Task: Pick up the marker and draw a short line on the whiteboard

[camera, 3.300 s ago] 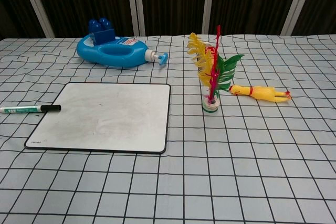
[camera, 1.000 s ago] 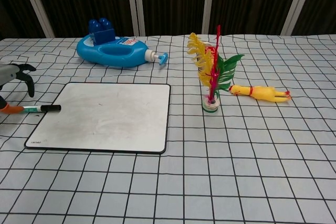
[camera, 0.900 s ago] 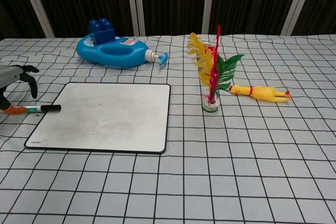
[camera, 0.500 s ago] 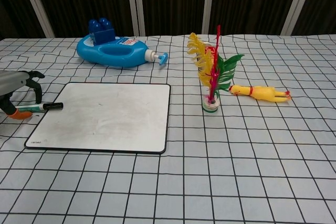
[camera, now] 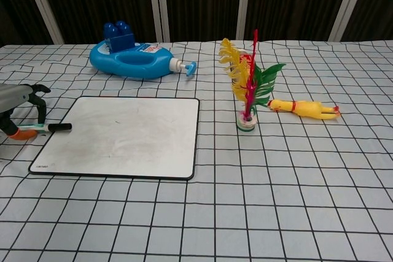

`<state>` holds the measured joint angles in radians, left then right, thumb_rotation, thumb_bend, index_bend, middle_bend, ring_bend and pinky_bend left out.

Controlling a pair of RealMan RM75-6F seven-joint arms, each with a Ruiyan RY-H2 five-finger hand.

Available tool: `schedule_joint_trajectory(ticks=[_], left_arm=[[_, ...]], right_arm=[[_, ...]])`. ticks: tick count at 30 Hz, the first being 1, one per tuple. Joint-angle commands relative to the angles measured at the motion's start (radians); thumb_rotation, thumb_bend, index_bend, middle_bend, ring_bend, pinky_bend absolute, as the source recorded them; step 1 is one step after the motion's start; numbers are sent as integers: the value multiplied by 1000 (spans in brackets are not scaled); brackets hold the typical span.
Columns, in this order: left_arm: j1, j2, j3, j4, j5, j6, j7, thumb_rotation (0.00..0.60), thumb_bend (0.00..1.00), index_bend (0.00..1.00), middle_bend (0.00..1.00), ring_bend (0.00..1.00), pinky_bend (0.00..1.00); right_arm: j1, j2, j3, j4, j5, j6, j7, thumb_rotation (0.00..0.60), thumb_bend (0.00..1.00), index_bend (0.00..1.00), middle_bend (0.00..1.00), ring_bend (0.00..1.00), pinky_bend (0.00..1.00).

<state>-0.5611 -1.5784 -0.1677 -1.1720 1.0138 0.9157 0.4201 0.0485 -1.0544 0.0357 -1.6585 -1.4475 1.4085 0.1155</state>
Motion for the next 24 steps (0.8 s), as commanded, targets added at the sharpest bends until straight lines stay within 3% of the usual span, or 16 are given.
schedule_joint_trajectory(ticks=[1, 5, 15, 20, 24], left_arm=[[2, -1, -1, -7, 15, 16, -19, 600, 583, 580, 57, 0, 0], [10, 4, -17, -34, 34, 46, -72, 600, 583, 590, 72, 0, 0], [40, 34, -163, -246, 92, 189, -401, 600, 583, 594, 80, 0, 0], [23, 36, -212, -331, 66, 101, -601, 600, 582, 605, 84, 0, 0], [-3, -3, -219, -317, 95, 50, -726, 600, 581, 617, 91, 0, 0]], right_arm=[[0, 0, 1, 0, 1, 0, 0, 600, 354, 0, 0, 0, 0], [-1, 1, 1, 0, 2, 1, 2, 600, 354, 0, 0, 0, 0], [2, 3, 4, -5, 4, -3, 3, 600, 354, 0, 0, 0, 0], [3, 5, 6, -7, 8, -7, 6, 600, 353, 0, 0, 0, 0], [4, 5, 8, -6, 14, -12, 9, 600, 354, 0, 0, 0, 0]])
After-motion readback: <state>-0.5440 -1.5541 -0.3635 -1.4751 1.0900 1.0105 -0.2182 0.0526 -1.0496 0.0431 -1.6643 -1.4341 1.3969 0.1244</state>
